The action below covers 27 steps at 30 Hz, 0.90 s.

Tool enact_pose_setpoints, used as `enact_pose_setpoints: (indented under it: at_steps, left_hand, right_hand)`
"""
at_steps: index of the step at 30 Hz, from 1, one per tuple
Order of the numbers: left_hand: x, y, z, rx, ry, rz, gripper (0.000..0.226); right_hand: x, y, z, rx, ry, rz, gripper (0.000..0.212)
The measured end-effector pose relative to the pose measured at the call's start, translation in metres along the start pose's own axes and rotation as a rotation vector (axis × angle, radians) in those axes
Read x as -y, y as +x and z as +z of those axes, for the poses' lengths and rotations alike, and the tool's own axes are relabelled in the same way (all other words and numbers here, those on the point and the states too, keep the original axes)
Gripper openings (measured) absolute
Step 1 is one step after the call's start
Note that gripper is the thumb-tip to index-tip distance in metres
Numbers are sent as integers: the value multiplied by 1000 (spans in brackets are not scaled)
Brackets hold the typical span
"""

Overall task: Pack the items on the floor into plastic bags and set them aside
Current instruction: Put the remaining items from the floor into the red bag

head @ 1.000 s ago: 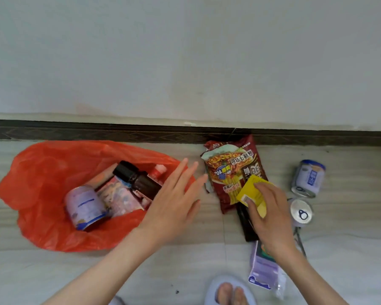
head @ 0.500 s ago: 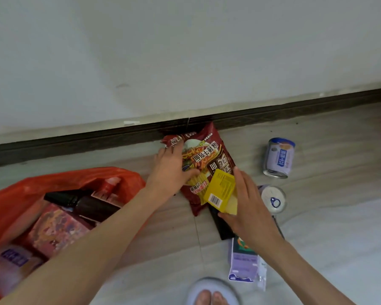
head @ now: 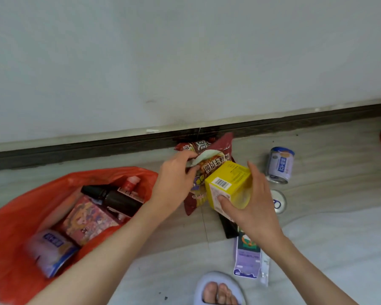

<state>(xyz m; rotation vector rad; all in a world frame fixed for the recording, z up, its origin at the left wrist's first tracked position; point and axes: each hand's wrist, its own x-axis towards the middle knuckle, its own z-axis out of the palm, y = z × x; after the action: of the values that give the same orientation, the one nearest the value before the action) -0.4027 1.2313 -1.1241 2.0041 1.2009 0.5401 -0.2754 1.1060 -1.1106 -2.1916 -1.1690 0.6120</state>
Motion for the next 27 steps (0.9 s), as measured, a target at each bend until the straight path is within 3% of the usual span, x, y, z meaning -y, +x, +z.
enact_pose_setpoints:
  at_steps: [8, 14, 17, 23, 27]
  left_hand:
    - [0, -43, -122, -233, -101, -98, 20]
    - [61, -102, -196, -165, -1, -288, 31]
    - [91, -122, -209, -144, 87, -394, 26]
    - [128, -118, -209, -159, 457, -196, 23]
    - [156, -110, -212, -175, 683, -119, 22]
  right_hand:
    - [59, -16, 7, 7, 73, -118, 102]
    - [115, -23, 44, 125, 228, -157, 100]
    - [138, -23, 72, 238, 222, -174, 96]
    - [163, -18, 129, 471, -2, -319, 94]
    - [173, -20, 157, 443, -77, -509, 95]
